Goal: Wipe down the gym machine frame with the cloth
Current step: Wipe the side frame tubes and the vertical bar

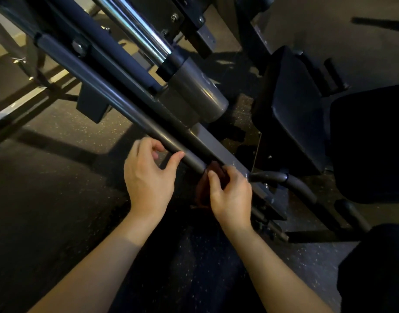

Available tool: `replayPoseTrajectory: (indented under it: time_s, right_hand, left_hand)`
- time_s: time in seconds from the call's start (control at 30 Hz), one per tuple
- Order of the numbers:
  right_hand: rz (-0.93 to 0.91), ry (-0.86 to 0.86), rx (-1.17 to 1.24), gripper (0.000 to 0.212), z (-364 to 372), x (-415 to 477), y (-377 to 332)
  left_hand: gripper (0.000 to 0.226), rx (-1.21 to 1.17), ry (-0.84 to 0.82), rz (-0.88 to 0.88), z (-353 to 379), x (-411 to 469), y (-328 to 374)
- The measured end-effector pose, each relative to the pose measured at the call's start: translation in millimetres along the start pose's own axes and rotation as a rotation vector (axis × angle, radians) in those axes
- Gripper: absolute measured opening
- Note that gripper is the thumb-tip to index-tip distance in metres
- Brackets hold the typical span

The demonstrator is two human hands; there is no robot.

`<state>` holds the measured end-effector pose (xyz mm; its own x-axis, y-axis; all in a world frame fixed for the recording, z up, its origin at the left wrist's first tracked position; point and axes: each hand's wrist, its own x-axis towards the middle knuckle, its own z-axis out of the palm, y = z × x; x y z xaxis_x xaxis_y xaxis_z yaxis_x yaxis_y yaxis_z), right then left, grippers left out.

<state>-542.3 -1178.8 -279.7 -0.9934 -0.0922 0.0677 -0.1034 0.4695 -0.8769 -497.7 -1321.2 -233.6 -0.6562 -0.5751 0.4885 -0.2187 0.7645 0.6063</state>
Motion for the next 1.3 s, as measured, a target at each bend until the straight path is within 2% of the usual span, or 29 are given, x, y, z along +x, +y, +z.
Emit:
replayPoseTrajectory:
  time_s: [0.17, 0.27, 0.37, 0.43, 0.5, 0.67, 0.8, 0.93, 1.0, 1.13, 1.23, 1.3]
  right_hand:
    - [0.450, 0.191, -0.006, 0.016, -37, -29, 86]
    - [0.527, 0.239, 0.050, 0.009, -35, -31, 87]
    - [0.456, 0.246, 0.149, 0.006, -24, -21, 73]
    - [0.342, 0.177, 0.113, 0.009, -21, -15, 62]
    - [0.299, 0.121, 0.108, 0.004, -20, -14, 57]
    - [0.479, 0.134, -0.022, 0.007, -37, -9, 82]
    - [0.199, 0.007, -0.349, 0.021, -44, -7, 71]
    - [0.216, -0.067, -0.547, 0.024, -54, -4, 70]
    - [0.172, -0.096, -0.555, 0.021, -52, 1, 67]
    - [0.020, -0.062, -0.424, 0.022, -46, -2, 67]
    - [0.120, -0.094, -0.551, 0.021, -54, -2, 77]
    - [0.203, -0.179, -0.689, 0.023, -64, 6, 80]
  left_hand:
    - [0.053, 0.142, -0.055, 0.163, 6, -10, 6]
    - [0.063, 0.281, -0.099, 0.339, 15, -21, 6]
    - [0.073, 0.383, -0.157, 0.438, 19, -26, -2]
    - [0.074, 0.427, -0.162, 0.473, 20, -27, -9]
    - [0.070, 0.460, -0.153, 0.490, 21, -27, -15]
    - [0.058, 0.445, -0.124, 0.494, 22, -26, -17]
    - [0.053, 0.430, -0.099, 0.474, 27, -23, -16]
    - [0.052, 0.415, -0.094, 0.462, 29, -22, -16]
    - [0.052, 0.404, -0.085, 0.460, 29, -22, -16]
    - [0.053, 0.419, -0.079, 0.471, 30, -21, -17]
    - [0.054, 0.432, -0.080, 0.476, 29, -20, -17]
    - [0.055, 0.438, -0.083, 0.476, 29, -21, -17]
